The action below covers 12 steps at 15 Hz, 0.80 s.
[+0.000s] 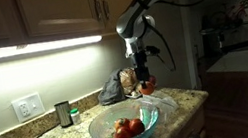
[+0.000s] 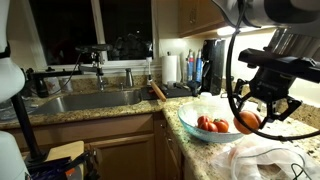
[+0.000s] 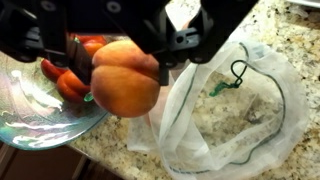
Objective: Move a peach from the bag to the bowl
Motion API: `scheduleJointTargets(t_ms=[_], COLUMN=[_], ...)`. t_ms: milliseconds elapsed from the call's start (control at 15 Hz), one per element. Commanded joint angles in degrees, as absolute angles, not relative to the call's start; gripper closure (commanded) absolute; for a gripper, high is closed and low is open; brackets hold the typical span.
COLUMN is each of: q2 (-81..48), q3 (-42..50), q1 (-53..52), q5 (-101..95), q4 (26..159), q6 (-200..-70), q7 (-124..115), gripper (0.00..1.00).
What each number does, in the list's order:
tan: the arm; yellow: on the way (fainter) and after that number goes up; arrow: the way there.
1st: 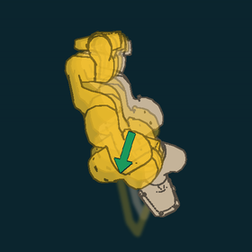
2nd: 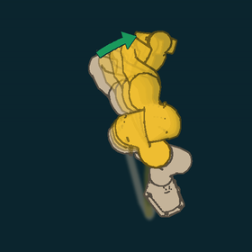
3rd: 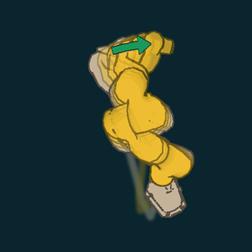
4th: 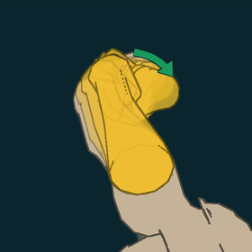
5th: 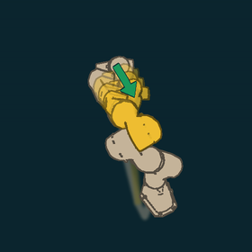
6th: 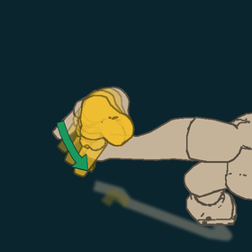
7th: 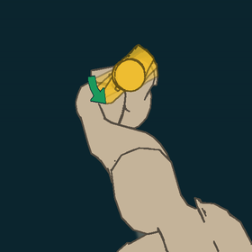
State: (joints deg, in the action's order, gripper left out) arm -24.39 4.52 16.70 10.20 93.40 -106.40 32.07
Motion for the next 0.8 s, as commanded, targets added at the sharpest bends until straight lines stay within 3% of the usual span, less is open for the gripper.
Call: scheduleJointTargets(t_ms=[0,733], q2=[-24.61,-25.68], q3=[3.26,2.75], q1=[17.94,17.41], q5=[12.2,14.1], q4=[91.95,90.32], q6=[-102.9,-103.1], q7=[36.53,40.94], gripper=[0.59,0.59])
